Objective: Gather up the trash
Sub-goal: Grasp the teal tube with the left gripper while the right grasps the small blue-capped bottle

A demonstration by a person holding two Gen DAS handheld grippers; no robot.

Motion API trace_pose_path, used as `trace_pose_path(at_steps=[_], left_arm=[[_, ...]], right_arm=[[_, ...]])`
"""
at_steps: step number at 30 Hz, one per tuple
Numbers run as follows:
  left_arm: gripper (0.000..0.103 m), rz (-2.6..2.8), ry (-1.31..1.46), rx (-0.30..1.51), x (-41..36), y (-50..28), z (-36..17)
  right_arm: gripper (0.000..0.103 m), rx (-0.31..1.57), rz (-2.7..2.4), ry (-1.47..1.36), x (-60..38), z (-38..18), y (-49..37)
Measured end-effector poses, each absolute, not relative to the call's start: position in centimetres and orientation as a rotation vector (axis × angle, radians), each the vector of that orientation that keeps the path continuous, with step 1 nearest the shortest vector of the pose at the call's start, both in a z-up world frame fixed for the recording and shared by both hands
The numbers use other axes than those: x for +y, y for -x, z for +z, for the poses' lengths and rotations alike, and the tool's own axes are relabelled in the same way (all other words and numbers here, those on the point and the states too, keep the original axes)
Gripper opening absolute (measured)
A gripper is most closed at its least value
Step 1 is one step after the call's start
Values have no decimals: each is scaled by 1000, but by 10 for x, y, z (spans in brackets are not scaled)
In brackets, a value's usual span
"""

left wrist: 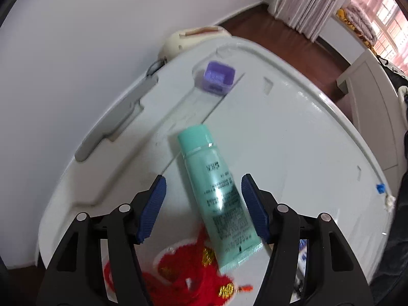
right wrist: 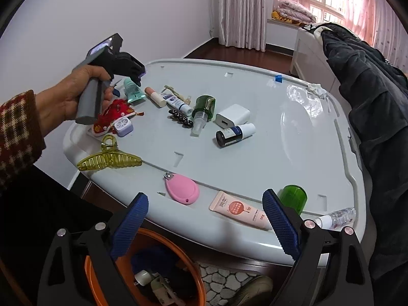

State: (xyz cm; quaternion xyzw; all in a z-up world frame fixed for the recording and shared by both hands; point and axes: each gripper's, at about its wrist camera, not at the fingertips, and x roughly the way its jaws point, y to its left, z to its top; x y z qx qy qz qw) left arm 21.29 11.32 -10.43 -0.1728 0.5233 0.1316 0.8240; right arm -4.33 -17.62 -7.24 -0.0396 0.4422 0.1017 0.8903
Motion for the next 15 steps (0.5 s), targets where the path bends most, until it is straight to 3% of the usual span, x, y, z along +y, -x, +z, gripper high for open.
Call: trace_pose_path(at_steps=[1,2,15], left_arm=[[53,270,357,1096,110,-212,-105],[33,254,335,1072,106,-210,-104],[31,-51,166,917,53,-128,-34]], right_arm=[[89,916,209,85,-176,-72,43],[89,910,205,91,-176,-71,43],[89,919,76,91,-200,-67,-34]])
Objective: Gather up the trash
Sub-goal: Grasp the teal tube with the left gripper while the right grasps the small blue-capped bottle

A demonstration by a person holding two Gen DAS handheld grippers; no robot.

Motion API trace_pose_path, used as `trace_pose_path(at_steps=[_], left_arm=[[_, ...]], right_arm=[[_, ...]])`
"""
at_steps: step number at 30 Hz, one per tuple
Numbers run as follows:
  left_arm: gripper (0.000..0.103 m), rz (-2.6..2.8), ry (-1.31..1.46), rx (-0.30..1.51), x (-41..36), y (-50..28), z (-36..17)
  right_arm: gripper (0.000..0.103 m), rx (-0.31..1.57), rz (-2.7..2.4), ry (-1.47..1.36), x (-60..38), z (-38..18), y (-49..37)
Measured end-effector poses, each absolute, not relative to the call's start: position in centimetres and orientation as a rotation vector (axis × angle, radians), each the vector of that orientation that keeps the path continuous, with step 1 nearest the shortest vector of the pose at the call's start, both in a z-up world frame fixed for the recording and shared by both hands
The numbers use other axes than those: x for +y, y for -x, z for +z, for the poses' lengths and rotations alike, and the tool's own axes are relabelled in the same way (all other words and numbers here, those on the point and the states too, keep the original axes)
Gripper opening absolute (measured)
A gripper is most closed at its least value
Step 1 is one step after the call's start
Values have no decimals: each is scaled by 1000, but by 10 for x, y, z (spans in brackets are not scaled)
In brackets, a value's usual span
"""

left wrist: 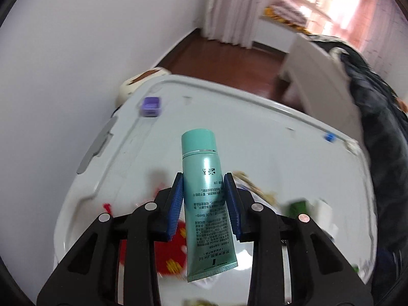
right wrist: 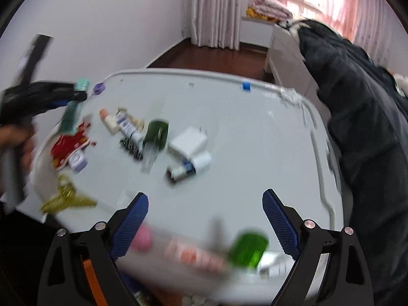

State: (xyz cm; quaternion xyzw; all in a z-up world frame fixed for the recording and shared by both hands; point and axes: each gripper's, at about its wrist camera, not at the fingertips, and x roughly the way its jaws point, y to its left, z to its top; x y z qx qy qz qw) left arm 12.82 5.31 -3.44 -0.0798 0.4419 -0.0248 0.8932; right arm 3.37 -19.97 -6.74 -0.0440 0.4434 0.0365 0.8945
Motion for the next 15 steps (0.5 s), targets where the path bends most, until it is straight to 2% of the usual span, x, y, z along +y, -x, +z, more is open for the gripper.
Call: trace_pose_path(at_steps=[13,15], left_arm=[[32,-221,119,935,17,-95,-48],[32,-223,112,927,16,-93,-47]], right_arm=[[89,1042,317,275,-184,-127,-112],[80,1067,321,298,-183,-134,-117]])
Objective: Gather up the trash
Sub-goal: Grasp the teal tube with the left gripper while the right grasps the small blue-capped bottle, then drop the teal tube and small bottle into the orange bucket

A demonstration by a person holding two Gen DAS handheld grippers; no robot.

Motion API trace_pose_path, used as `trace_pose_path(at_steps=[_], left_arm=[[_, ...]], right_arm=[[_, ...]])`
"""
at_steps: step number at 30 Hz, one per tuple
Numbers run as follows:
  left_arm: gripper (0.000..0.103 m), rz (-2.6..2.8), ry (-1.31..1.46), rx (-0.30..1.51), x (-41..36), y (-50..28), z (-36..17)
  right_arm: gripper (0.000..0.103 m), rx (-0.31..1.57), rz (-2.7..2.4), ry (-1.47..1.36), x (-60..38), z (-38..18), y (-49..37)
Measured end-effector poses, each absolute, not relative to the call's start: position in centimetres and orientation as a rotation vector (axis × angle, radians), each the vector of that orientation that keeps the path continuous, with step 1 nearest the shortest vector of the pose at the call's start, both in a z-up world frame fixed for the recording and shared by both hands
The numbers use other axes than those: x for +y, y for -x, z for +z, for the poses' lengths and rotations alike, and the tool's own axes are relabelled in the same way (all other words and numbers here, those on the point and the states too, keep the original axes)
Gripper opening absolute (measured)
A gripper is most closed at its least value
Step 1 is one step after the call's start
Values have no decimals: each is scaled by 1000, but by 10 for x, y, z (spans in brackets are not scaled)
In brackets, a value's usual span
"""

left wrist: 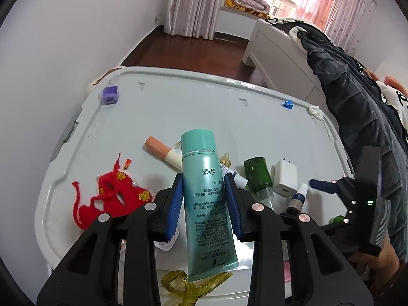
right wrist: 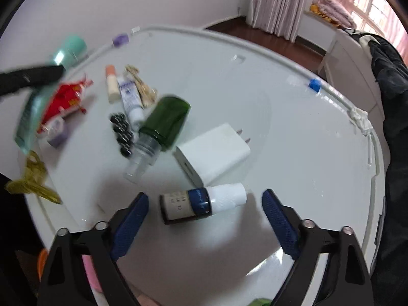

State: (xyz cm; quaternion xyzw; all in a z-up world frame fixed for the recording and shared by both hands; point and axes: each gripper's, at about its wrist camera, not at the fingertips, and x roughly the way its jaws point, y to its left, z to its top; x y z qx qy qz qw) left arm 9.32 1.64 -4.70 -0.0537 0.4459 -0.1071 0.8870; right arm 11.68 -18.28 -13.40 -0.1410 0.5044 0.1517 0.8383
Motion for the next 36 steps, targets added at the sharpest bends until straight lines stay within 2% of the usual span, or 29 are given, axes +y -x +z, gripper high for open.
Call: trace_pose_path(at_steps=[2,5,13,19,25,31,33,36], left_arm=[[32,-222,106,923,16,-94,-47],[32,-228,117,937,17,-94,-49],[32,-276,97,922,11,-78,-38],[32,-398,65,954,7,-2,-31],[32,-469,-31,1127,7,89,-75],[33,-450,-110,1321,-2,129,-137],[33,-432,-131,1345,-5,130,-142],[36,-392,-147,1278,-4,127,-127]], right_arm=[[65,1066,343,269,-183,-132,-118],[64,1059,309,279,-180,-128,-116],[64,983,315,227,-180,-87,-78],[64,978,426,187,-161,-60,6],[64,1158,539,176,-138,-107,111],[65,1312,559,270,-117,-160,148],[74,1350,565,272,-117,-166,148],[78,1312,533,245,-127,-155,142]])
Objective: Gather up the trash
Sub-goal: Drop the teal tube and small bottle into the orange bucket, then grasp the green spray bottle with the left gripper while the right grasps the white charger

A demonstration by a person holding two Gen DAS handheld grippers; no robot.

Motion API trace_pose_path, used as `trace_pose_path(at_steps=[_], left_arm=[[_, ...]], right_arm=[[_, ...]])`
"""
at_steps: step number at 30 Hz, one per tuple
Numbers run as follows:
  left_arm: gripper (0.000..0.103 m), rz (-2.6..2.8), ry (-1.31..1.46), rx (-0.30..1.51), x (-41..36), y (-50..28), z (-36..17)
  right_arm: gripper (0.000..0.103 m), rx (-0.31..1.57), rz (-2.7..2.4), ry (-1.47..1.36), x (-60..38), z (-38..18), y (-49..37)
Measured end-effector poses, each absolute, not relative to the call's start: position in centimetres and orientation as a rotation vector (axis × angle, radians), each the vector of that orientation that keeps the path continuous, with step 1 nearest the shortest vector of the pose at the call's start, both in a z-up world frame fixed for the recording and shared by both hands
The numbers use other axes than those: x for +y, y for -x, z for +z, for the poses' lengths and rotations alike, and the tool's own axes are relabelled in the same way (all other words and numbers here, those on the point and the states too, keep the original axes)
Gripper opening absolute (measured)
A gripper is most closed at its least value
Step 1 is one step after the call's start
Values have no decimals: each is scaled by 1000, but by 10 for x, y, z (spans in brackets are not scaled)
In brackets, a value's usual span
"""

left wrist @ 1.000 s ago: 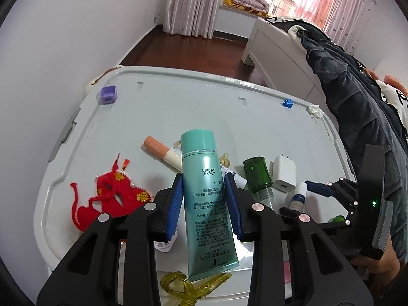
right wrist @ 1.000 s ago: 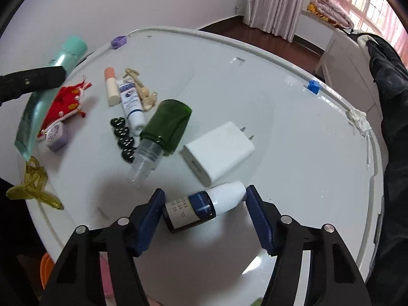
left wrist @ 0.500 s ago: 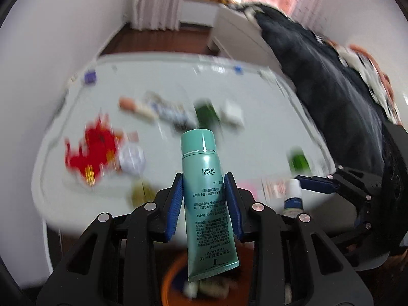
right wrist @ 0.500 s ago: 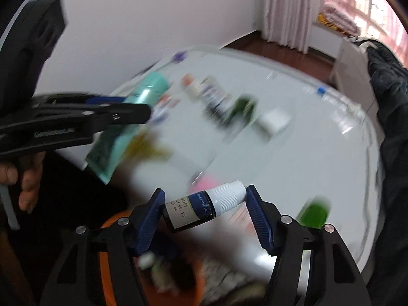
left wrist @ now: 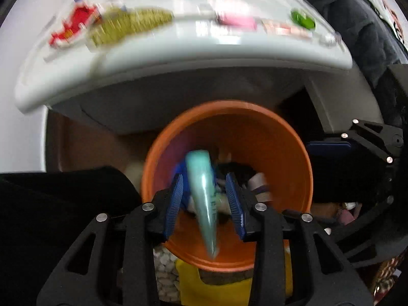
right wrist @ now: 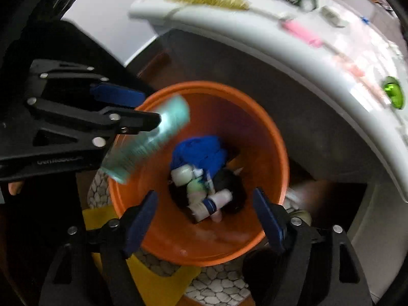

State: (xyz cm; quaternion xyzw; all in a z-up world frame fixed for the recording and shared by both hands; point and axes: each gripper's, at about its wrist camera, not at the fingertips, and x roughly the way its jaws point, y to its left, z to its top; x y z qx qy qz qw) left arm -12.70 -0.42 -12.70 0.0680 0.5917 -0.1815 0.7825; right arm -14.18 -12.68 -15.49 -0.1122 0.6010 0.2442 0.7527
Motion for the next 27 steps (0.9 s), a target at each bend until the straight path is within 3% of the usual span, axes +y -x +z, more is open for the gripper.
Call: trace_pose_path(at_steps=[5,12,27], left_arm=[[45,-307,-166,1163,-3,112,-97],[46,-266,-160,1078,-9,88,-69],[49,-239,-150,970,-15,25,-43]], right_arm=[[84,1185,412,65,-166,-121,119],[84,1102,353,-35,-191,-99,114],[88,1024,324,173,-175,-68,75]])
